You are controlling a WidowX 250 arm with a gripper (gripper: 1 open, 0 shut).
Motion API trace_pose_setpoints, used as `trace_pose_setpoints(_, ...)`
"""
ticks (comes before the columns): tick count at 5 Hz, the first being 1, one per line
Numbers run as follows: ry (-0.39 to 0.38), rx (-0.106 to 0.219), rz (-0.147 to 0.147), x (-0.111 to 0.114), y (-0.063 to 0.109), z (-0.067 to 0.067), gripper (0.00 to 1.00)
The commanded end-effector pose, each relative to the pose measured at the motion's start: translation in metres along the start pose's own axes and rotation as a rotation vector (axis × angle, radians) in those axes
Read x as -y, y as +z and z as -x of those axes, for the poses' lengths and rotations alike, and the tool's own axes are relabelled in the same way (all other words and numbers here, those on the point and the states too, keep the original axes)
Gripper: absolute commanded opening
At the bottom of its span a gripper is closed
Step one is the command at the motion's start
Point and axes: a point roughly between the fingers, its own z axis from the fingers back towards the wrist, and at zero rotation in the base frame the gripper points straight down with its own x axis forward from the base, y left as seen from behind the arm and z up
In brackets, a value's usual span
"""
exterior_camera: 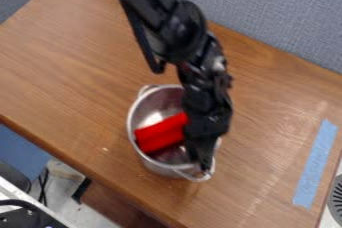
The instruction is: Move the red object from the metal pot to the table
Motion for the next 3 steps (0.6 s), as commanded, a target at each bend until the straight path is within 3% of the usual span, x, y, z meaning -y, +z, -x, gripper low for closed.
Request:
trace_pose_setpoints(1, -0.056, 0.058, -0.034, 0.014, 0.026, -0.020, 0.00)
trace_pose_setpoints(3, -0.177, 0.047, -0.027, 0.020, 0.088, -0.025, 0.00)
